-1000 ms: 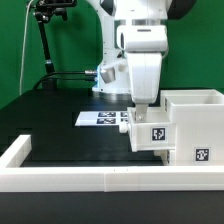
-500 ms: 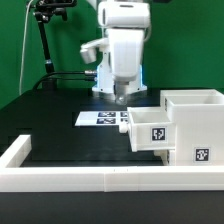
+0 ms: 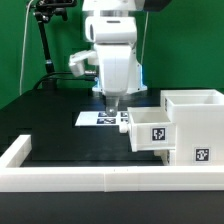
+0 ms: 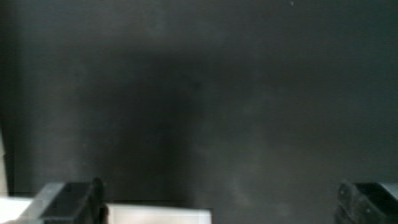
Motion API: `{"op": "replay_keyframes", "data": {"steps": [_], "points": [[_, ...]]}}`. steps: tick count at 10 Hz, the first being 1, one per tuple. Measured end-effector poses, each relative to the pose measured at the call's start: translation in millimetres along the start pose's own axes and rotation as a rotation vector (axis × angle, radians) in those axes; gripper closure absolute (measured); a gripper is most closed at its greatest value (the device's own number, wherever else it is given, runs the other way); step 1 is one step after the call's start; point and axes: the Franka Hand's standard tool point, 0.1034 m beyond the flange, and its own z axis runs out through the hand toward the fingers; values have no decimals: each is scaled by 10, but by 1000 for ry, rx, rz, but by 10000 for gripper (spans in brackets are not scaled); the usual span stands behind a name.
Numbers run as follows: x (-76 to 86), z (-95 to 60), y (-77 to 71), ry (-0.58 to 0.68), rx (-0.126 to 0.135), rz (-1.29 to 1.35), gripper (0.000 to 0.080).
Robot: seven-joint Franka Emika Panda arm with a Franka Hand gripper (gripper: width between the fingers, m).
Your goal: Assemble drawer
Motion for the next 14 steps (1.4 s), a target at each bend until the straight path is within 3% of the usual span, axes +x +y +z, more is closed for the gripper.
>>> {"op": "replay_keyframes", "data": {"steps": [3, 7, 14], "points": [[-200, 70, 114, 118, 17, 6, 151], [-15, 176, 177, 114, 35, 45, 151], [510, 148, 261, 124, 47, 171, 151]]}}
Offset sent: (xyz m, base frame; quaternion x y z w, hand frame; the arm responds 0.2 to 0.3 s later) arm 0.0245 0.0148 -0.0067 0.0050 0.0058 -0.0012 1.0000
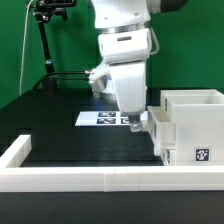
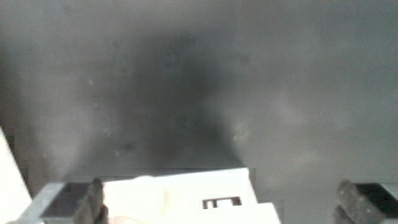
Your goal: Assemble drawer
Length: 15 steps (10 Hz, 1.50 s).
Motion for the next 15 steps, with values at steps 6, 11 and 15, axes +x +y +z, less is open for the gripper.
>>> {"op": "replay_keyframes", "data": {"steps": [6, 11, 15], "points": [[104, -6, -3, 2, 0, 31, 151], [211, -7, 28, 1, 7, 41, 151], [-277, -45, -67, -16, -18, 46, 151]]}}
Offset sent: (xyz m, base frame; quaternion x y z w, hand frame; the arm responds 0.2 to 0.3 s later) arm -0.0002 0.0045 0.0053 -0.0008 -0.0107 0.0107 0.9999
